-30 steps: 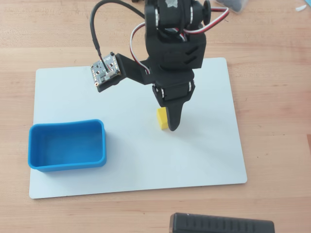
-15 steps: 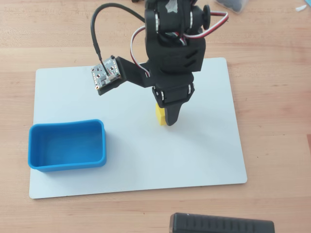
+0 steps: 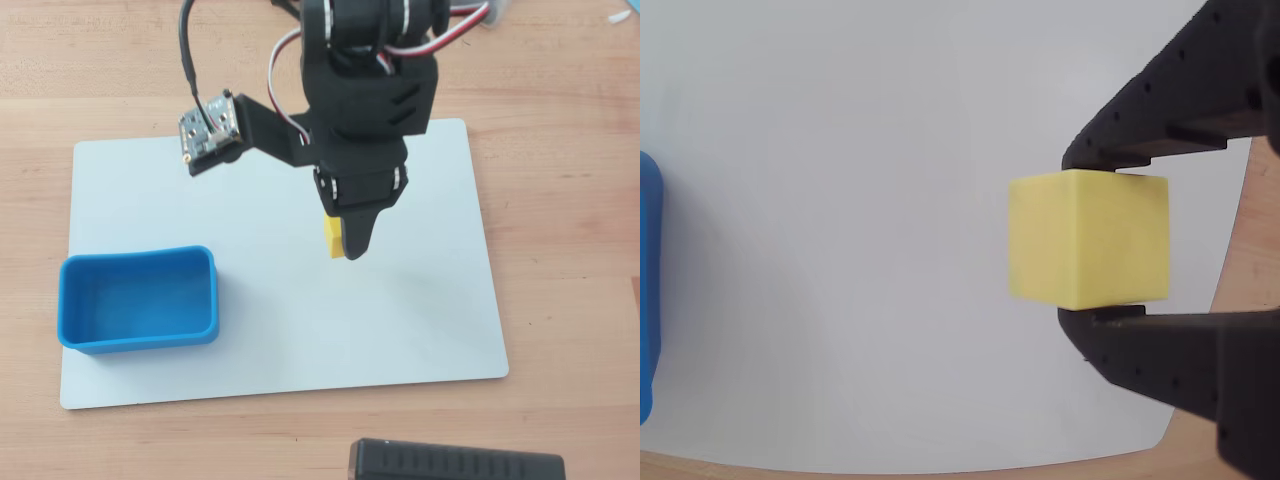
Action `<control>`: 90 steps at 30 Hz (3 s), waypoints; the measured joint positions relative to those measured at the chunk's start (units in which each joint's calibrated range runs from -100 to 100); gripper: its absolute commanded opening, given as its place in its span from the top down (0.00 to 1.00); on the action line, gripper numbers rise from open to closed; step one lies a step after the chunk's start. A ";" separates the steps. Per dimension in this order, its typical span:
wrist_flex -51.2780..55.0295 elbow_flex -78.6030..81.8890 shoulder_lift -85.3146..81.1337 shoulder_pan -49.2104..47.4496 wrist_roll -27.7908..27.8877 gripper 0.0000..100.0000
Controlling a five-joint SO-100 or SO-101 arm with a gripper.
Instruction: Pick up yellow cube and drop it in the blue rectangular bin
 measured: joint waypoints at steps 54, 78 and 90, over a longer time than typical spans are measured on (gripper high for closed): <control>23.36 -55.27 30.02 20.93 -7.23 0.89; 1.25 10.39 -24.94 6.25 -3.61 0.94; -12.89 43.55 -50.62 4.32 -0.10 0.99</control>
